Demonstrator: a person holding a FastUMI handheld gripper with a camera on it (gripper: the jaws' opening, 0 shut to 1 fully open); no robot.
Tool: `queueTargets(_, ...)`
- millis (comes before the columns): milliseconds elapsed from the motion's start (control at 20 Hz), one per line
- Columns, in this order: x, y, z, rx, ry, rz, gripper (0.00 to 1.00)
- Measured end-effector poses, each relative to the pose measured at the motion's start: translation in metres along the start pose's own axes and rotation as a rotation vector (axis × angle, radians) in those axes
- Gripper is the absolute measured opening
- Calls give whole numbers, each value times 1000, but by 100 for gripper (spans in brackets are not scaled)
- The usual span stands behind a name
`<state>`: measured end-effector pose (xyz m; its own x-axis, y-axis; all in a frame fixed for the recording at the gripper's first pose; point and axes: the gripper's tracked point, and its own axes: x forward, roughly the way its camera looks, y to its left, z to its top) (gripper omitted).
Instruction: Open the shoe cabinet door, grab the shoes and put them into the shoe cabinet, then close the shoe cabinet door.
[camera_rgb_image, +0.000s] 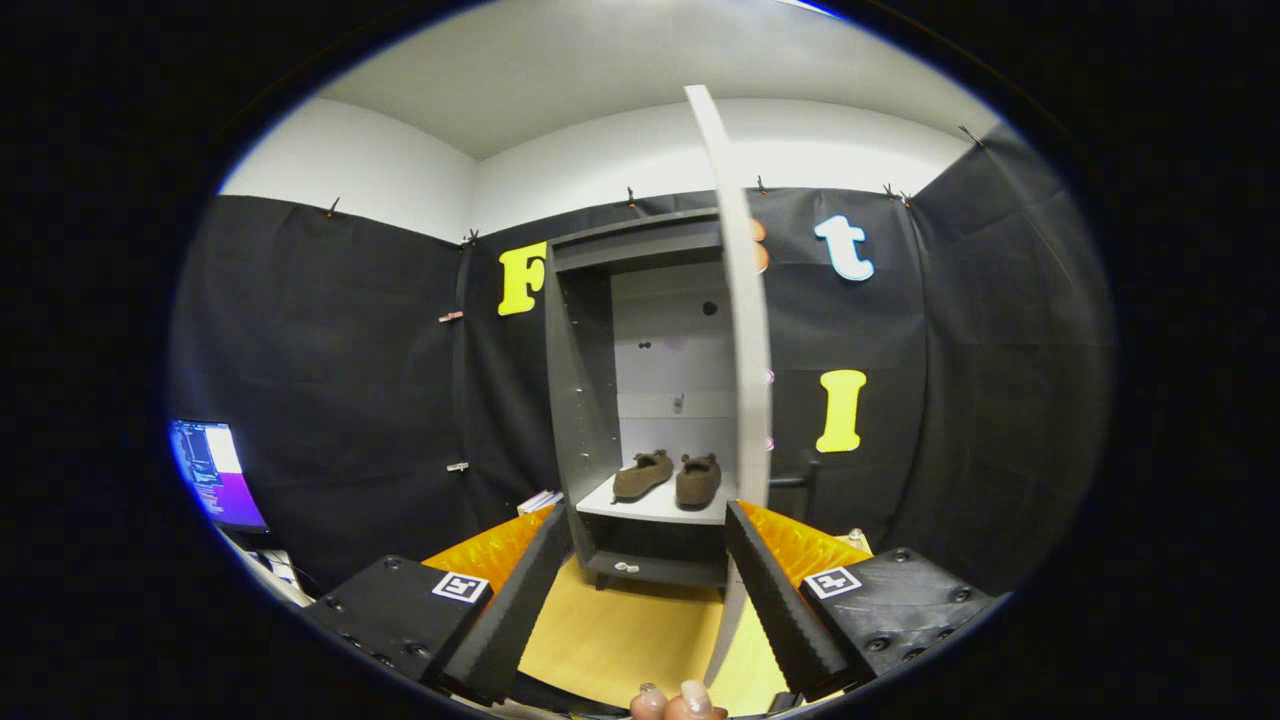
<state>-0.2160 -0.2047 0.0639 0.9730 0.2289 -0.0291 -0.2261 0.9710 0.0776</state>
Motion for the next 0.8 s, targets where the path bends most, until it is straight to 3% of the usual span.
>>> queueTargets(400,5,-94,-5,18,-6,-159,99)
queueTargets(800,50,-107,-37,12,91,-110,98)
